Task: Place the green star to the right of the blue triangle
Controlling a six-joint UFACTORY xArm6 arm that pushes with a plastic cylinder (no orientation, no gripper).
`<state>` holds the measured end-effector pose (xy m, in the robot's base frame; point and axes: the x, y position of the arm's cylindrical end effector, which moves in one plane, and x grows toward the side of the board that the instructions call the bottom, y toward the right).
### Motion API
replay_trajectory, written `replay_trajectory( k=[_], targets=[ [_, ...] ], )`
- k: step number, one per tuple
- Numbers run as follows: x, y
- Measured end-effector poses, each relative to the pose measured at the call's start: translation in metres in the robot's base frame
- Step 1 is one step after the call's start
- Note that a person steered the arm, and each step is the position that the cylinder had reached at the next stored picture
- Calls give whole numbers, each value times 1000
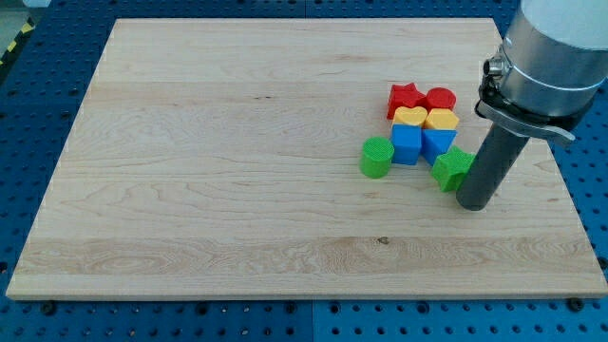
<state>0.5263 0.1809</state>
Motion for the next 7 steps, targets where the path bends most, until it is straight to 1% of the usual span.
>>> replay_trajectory(
  k=[1,2,3,4,5,6,7],
  targets=[
    [6,0],
    [18,-22],
    [18,-31],
    [12,-18],
    [12,17],
    [11,39],
    [25,1]
  ],
)
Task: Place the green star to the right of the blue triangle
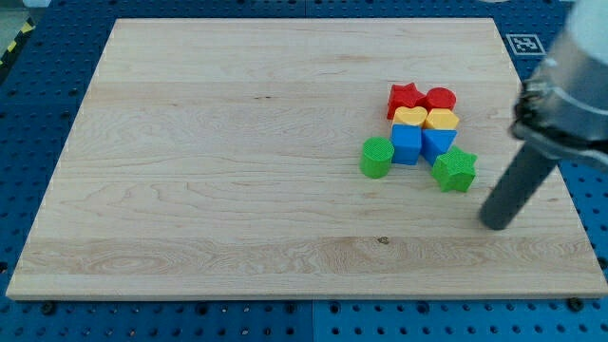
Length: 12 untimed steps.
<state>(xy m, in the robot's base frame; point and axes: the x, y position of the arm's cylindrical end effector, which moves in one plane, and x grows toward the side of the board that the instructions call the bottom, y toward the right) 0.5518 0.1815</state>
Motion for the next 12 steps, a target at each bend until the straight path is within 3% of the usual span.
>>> replay_trajectory(
  k=[2,5,8,10,12],
  targets=[
    [-48,-28],
    [-51,25],
    [-45,-4],
    [-71,6],
    [-8,-15]
  ],
)
